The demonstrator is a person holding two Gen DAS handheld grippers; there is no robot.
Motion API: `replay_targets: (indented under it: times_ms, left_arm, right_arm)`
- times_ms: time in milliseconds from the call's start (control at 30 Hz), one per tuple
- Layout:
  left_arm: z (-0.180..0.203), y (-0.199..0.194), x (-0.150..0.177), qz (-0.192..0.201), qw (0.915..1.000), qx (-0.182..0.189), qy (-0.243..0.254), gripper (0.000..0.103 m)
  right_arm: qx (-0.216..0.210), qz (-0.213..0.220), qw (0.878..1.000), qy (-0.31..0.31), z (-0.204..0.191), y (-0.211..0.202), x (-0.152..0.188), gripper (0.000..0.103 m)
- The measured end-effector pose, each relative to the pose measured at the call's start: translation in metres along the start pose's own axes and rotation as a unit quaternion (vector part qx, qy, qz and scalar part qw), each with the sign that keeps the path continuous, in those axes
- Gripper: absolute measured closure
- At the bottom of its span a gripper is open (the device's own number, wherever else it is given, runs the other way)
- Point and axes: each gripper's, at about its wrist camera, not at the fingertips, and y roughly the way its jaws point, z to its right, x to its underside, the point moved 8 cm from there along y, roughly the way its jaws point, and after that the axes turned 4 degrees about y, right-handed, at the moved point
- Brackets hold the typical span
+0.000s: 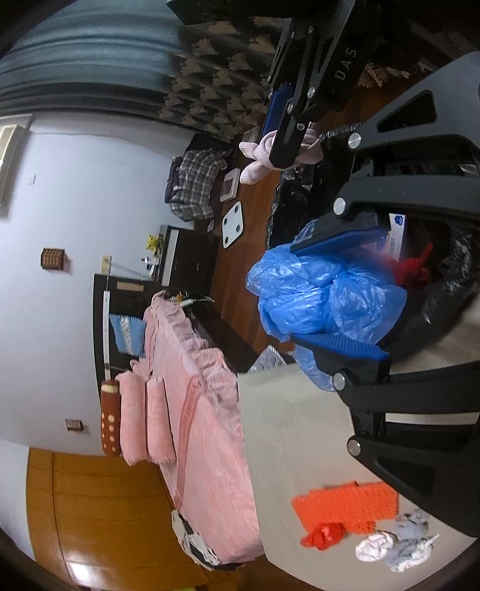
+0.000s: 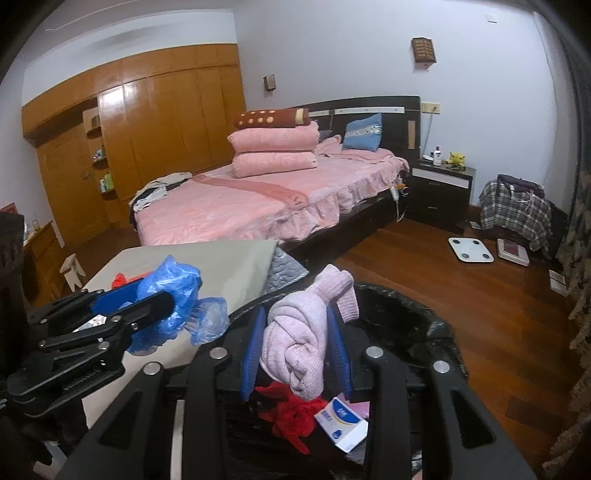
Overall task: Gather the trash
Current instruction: 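Open both tools to drop the blue bag and pink sock into the bin, then move both open tools back toward the pile on the table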
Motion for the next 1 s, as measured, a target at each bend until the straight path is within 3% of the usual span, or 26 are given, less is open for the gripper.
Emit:
replay_targets:
  times_ms: [133,200,233,300,433,500,700,1000]
  left_arm:
    - [0.014,0.015,-0.001,-0.012,0.9996,0.022,0.009,0.058]
    - [0.017,0.021,-0.001,-0.018,0.9992,0.034,0.006,0.041]
    - [0.018,0.022,0.0,-0.019,0.9992,0.036,0.004,0.039]
    - [0.015,0.022,0.002,-0.02,0.9992,0.034,0.0,0.034]
    - [0.005,0.015,0.003,-0.016,0.9997,0.019,-0.006,0.027]
    - [-0.007,0.004,0.002,-0.006,1.0,0.0,-0.007,0.018]
    - [-0.044,-0.026,0.002,0.008,0.9988,-0.041,-0.027,0.012]
    - [-0.106,-0.073,0.014,0.015,0.9931,-0.103,-0.054,0.011]
  right_arm:
    - [0.012,-0.003,1.0,0.001,0.014,0.001,0.002,0.062]
    - [0.022,-0.002,1.0,0.002,0.019,0.0,0.004,0.05]
    - [0.026,-0.001,1.0,0.001,0.022,0.0,0.004,0.045]
    - [0.032,0.001,0.999,0.002,0.027,-0.002,0.006,0.04]
    - [0.043,0.011,0.999,0.012,0.033,-0.008,0.004,0.016]
    - [0.043,0.019,0.999,0.014,0.032,-0.01,0.003,0.007]
    - [0.022,0.024,0.999,0.018,0.02,-0.014,-0.005,0.006]
    - [-0.015,0.023,1.0,-0.005,-0.037,-0.003,-0.011,0.006]
